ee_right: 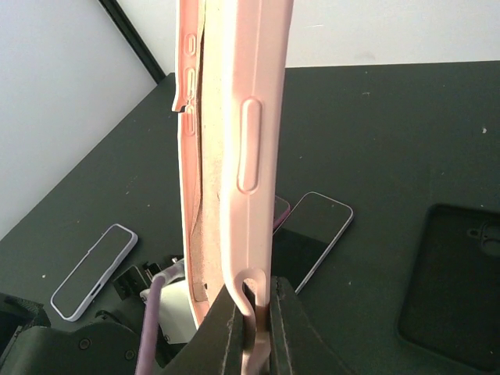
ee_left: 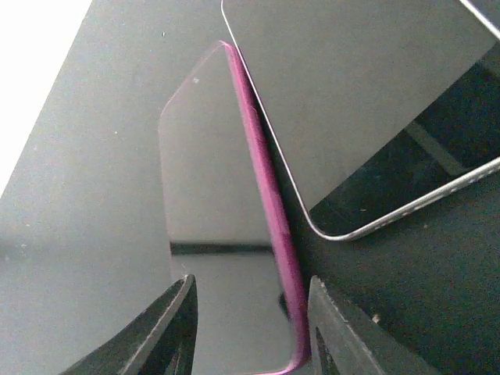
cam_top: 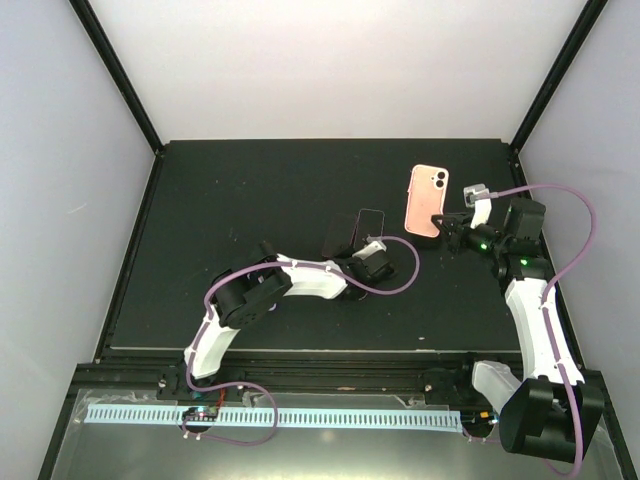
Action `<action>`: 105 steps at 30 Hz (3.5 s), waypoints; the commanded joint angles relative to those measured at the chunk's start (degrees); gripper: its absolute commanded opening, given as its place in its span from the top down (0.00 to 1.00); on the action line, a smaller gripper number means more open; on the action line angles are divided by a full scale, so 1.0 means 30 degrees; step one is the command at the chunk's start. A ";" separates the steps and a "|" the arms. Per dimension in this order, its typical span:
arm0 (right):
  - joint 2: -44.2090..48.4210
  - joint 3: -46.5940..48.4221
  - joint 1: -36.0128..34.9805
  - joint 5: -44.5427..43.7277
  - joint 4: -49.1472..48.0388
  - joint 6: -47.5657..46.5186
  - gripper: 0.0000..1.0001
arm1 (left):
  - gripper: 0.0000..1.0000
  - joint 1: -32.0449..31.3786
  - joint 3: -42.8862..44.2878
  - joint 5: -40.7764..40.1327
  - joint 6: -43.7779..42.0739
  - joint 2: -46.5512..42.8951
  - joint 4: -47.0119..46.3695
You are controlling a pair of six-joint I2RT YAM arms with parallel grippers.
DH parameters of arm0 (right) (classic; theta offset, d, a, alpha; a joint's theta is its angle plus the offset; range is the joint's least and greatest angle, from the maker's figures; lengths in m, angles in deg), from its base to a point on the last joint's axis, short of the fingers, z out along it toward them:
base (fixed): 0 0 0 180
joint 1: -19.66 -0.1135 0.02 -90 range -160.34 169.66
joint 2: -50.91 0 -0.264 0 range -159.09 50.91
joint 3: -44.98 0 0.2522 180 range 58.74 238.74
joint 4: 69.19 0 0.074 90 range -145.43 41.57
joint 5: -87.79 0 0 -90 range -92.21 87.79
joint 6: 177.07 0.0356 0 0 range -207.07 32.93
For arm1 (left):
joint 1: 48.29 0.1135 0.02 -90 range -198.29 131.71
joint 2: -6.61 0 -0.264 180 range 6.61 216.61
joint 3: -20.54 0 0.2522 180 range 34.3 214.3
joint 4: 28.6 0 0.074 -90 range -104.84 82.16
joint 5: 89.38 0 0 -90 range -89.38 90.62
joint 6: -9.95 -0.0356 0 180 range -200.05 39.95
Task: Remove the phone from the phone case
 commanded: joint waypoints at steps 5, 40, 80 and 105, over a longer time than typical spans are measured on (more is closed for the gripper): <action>-0.0114 -0.0133 0.0084 -0.0425 -0.0720 -0.0253 0.99 | 0.46 0.0095 0.0749 0.0674 0.0875 -0.0487 0.0637; -2.1686 1.9844 0.3820 -0.6885 1.9590 -0.9407 0.99 | 0.28 -0.0054 -1.1379 1.4947 0.7012 -1.9600 0.2904; -1.3481 1.3053 0.1043 -1.1071 1.3695 -0.7118 0.59 | 0.01 0.1478 -1.1584 1.0428 1.0447 -1.7370 0.3642; 0.1873 0.1334 -0.3087 -0.5868 0.4426 -0.5136 0.00 | 0.01 0.8936 -1.2129 0.9667 1.3577 -1.4861 0.5370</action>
